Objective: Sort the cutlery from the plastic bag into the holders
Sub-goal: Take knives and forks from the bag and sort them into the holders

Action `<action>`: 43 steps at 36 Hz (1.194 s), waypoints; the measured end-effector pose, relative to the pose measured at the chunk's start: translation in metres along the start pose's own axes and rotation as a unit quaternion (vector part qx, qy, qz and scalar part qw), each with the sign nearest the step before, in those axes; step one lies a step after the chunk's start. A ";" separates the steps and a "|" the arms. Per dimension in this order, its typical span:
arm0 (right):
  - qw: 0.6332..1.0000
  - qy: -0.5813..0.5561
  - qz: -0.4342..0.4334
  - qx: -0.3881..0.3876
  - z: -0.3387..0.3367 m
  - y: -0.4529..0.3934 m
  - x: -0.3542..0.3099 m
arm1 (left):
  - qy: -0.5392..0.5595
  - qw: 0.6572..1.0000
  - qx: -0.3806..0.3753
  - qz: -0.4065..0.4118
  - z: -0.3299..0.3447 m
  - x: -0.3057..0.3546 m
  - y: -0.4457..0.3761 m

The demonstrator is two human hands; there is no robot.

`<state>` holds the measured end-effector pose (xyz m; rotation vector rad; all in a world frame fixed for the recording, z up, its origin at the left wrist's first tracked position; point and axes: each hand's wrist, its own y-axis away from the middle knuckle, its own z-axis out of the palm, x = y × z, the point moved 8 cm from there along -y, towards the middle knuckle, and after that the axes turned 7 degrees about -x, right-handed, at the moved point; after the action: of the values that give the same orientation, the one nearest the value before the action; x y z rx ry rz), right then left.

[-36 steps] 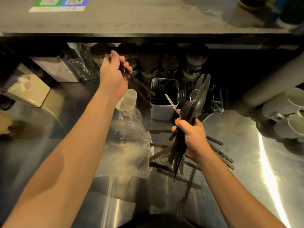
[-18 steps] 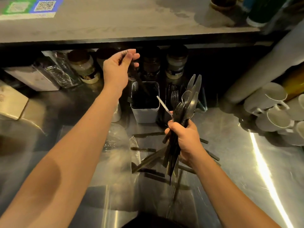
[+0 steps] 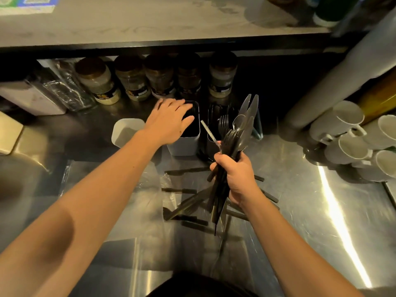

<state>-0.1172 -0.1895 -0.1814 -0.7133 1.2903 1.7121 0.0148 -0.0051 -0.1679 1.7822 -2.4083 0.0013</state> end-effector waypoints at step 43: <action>0.985 -0.093 0.047 -0.141 -0.004 -0.002 0.014 | 0.305 0.927 0.178 -0.129 -0.051 -0.008 0.028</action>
<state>-0.1218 -0.1888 -0.1953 -0.6415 0.9777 2.0128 -0.0039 0.0150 -0.1158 1.8550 -1.7948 0.8773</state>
